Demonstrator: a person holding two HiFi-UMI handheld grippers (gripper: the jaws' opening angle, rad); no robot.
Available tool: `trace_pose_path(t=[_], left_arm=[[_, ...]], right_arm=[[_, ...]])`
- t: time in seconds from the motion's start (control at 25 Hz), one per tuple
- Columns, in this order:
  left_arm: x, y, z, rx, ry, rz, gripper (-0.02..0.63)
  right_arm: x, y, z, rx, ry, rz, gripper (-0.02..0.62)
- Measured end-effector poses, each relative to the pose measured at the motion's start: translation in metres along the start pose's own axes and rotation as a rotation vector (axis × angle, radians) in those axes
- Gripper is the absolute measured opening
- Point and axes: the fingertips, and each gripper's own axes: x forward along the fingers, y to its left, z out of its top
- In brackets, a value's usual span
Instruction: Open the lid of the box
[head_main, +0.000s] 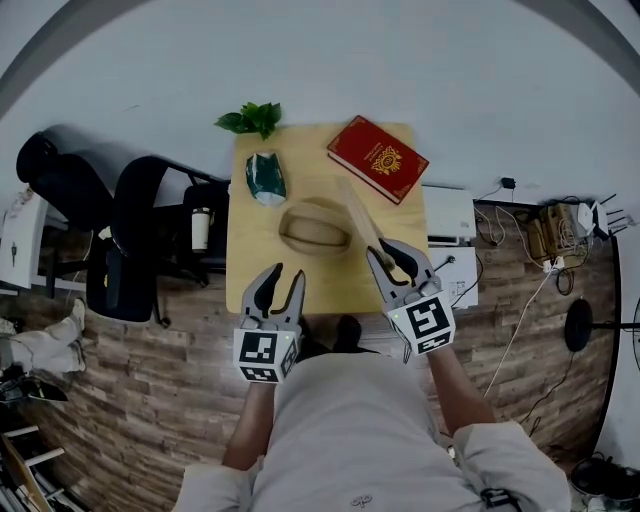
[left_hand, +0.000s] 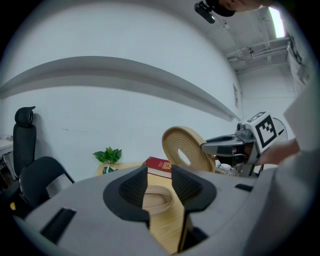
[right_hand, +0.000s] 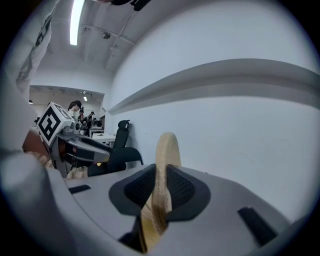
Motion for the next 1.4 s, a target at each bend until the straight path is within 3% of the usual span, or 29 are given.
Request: trace_pose_path(t=[0.36,1.4], left_arm=[[0.004,-0.021,-0.004,-0.008,-0.013,0.012,0.121],[0.012,-0.032,-0.001,0.0,-0.016,-0.005,0.018]], right_arm=[[-0.019,0.003,-0.018,0.153,-0.036,0.034,0.069],[-0.037,-0.021,-0.038,0.332,-0.03,-0.006,0.069]])
